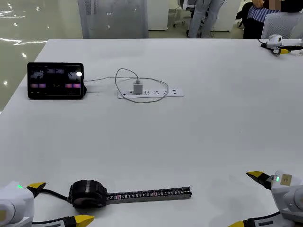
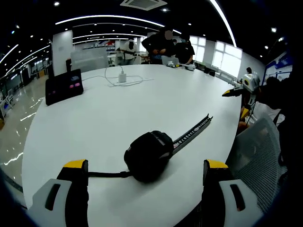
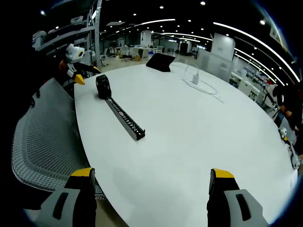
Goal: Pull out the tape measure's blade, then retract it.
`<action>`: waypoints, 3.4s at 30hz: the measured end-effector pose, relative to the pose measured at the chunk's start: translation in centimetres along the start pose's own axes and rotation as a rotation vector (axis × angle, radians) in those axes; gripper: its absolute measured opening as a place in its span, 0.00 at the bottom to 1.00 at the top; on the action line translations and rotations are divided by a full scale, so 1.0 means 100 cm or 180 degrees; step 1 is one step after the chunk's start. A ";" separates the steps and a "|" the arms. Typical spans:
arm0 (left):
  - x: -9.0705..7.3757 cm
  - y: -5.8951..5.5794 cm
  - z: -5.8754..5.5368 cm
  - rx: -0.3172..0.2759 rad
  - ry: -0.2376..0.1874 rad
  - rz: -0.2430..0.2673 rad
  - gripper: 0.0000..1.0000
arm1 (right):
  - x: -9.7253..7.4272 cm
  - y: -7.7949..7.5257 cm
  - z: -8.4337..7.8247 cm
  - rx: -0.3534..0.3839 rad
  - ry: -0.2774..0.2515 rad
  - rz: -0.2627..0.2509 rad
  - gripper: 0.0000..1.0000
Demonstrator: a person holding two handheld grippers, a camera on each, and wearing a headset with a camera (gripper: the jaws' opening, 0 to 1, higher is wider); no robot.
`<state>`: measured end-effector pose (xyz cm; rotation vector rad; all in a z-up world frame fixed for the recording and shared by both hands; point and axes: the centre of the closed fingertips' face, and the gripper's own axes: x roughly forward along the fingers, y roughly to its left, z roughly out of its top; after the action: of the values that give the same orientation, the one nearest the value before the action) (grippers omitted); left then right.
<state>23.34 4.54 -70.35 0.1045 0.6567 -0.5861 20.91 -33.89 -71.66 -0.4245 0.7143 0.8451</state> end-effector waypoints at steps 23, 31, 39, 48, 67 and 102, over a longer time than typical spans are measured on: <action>0.019 0.009 0.010 -0.0374 -0.0193 0.0484 0.99 | 0.007 -0.007 0.022 -0.0253 0.0120 0.0242 0.99; 0.021 0.015 0.006 -0.0503 -0.0214 0.0689 0.99 | 0.014 -0.007 0.031 -0.0351 0.0160 0.0335 0.99; 0.031 0.010 0.001 -0.0630 -0.0270 0.0839 0.99 | 0.020 -0.010 0.037 -0.0471 0.0220 0.0342 0.99; 0.043 0.006 0.006 -0.0492 -0.0356 0.0856 0.99 | 0.029 -0.009 0.042 -0.0577 0.0271 0.0395 0.99; 0.062 0.023 -0.007 -0.0641 -0.0386 0.1024 0.99 | 0.065 0.008 0.037 -0.0994 0.0651 0.0803 0.99; 0.064 0.019 0.001 -0.0429 -0.0543 0.0902 0.99 | 0.107 0.026 0.028 -0.1389 0.0960 0.1266 0.43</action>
<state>28.52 3.05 -74.30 0.0200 0.5027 -0.2731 24.84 -24.96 -77.54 -0.8301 0.9101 1.3392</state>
